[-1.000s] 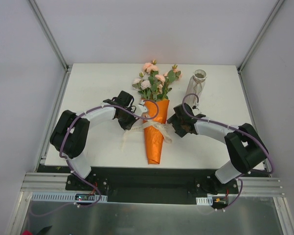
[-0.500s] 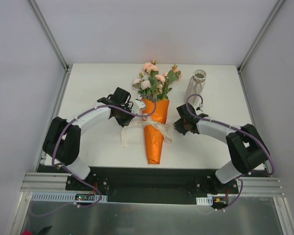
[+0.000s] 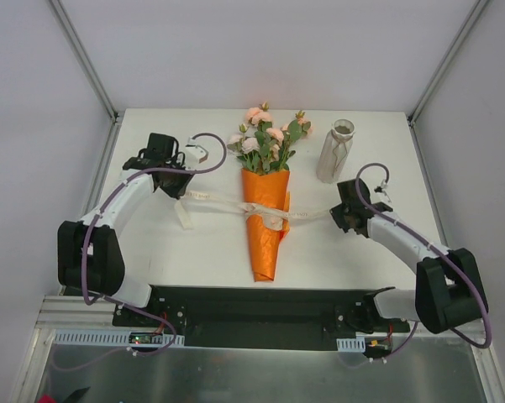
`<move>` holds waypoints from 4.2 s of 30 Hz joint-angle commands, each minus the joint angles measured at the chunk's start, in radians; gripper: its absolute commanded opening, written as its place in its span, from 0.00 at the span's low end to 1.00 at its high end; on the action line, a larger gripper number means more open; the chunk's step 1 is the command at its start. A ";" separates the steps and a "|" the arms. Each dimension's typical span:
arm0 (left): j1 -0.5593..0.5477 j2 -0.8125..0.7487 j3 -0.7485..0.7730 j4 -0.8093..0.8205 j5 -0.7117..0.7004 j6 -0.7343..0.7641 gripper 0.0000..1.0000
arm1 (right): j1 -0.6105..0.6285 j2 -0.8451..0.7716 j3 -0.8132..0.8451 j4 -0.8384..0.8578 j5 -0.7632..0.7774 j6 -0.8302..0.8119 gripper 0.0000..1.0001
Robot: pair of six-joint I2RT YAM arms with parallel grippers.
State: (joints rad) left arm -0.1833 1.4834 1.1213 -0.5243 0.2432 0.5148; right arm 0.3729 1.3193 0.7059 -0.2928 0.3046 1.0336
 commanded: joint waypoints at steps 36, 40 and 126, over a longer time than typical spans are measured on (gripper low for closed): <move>0.271 -0.121 0.040 -0.132 0.084 -0.231 0.99 | 0.909 -0.022 0.346 -0.292 0.335 -1.207 0.96; 0.269 -0.143 0.005 -0.132 0.081 -0.233 0.99 | 1.012 0.081 0.342 -0.309 0.318 -1.238 0.96; 0.249 -0.221 -0.058 -0.152 0.067 -0.177 0.99 | 1.192 0.230 0.349 -0.118 0.533 -1.216 0.96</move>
State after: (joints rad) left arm 0.0715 1.2751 1.0409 -0.6525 0.2871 0.3229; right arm 1.5879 1.4879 0.9909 -0.4274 0.9558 -0.1165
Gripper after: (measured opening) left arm 0.992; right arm 0.967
